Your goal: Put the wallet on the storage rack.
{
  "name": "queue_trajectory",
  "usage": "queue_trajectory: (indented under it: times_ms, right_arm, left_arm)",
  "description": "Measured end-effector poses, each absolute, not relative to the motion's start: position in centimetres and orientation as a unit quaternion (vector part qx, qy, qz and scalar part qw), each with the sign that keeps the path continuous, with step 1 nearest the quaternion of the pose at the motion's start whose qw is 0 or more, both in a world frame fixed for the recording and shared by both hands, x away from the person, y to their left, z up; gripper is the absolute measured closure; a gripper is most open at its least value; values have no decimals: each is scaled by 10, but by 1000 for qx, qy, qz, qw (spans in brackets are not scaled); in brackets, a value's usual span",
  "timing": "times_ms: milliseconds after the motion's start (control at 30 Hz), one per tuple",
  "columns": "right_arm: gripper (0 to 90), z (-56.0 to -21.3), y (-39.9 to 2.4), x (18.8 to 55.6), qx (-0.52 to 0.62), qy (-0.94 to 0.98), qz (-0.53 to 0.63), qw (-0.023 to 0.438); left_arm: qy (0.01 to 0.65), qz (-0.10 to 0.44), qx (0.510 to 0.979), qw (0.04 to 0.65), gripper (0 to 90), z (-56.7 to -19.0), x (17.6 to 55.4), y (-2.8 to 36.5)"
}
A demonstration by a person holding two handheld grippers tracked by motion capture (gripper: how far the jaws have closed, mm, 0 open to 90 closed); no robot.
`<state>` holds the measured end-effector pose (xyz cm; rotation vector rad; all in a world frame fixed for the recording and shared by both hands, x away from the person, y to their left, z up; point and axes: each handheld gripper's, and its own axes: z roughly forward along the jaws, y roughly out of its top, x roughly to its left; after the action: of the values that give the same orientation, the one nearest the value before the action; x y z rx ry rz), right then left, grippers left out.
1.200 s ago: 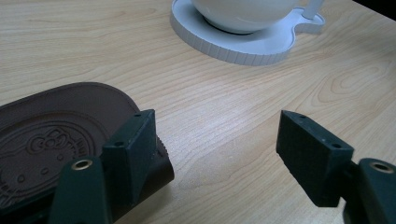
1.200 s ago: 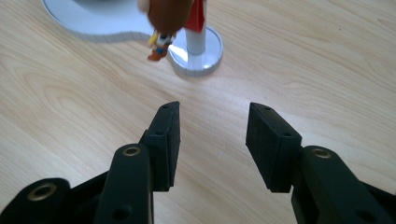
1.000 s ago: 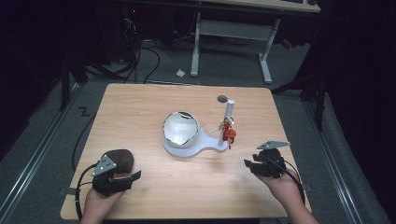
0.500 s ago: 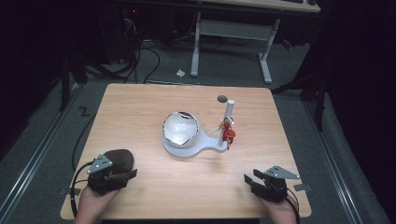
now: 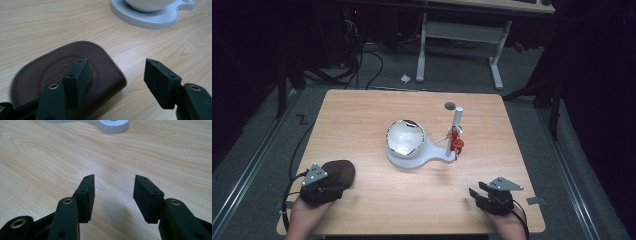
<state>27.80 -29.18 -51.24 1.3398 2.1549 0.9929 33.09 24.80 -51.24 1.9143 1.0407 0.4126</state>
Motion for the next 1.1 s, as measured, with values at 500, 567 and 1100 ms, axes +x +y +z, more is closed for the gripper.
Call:
queue_trajectory:
  times_ms: [500, 567, 1100]
  right_arm:
    - [522, -514, -290, 273, 466, 788, 345, 208]
    - [522, -514, -291, 272, 472, 783, 349, 204]
    - [521, -516, -289, 274, 471, 788, 344, 198]
  left_arm:
    - [504, 187, 708, 458, 453, -514, 339, 309]
    - [522, 163, 693, 470, 492, -518, 343, 316]
    - [581, 40, 646, 494, 543, -541, 363, 324]
